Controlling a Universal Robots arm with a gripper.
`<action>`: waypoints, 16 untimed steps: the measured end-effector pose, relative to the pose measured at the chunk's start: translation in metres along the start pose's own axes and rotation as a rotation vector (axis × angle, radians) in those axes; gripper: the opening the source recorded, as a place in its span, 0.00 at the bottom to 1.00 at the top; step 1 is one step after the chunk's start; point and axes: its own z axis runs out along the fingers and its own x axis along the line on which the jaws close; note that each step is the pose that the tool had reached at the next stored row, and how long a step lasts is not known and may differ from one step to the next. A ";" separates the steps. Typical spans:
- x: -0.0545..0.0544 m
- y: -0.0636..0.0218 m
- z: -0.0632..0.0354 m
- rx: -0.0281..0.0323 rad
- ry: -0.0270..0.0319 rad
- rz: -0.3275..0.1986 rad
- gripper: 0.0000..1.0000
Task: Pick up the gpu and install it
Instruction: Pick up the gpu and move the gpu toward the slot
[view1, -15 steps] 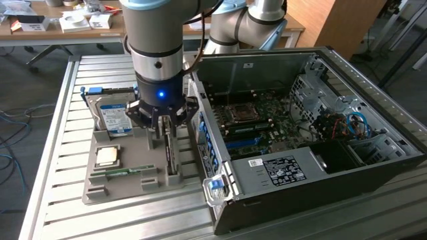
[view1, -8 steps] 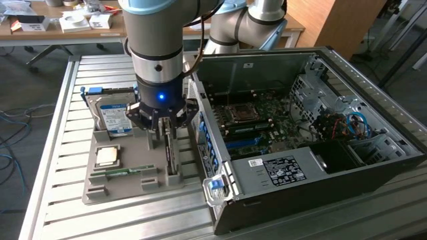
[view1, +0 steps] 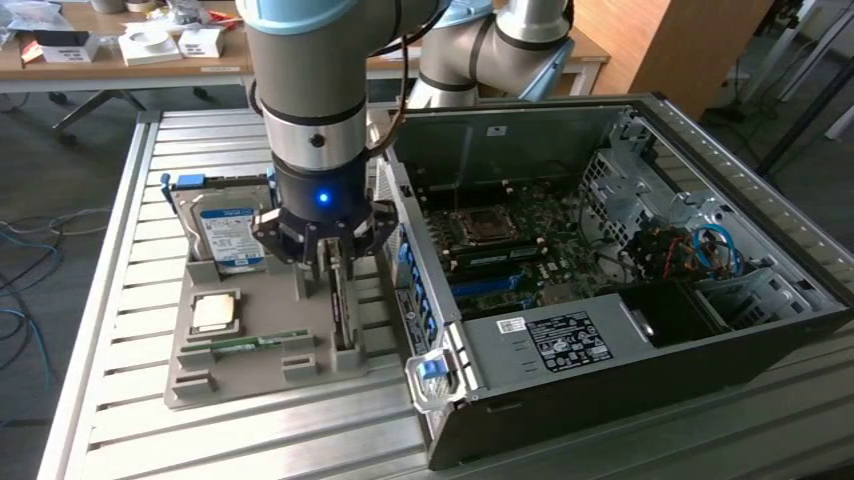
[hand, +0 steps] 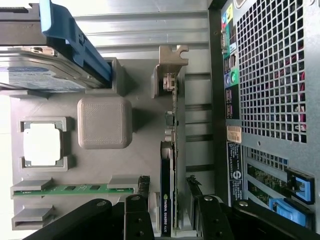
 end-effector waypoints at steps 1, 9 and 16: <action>0.000 -0.0002 0.0011 -0.0001 -0.0001 0.000 0.42; 0.000 -0.0019 0.0098 0.0000 0.0000 0.000 0.42; 0.000 -0.0034 0.0168 0.0000 0.0001 0.000 0.42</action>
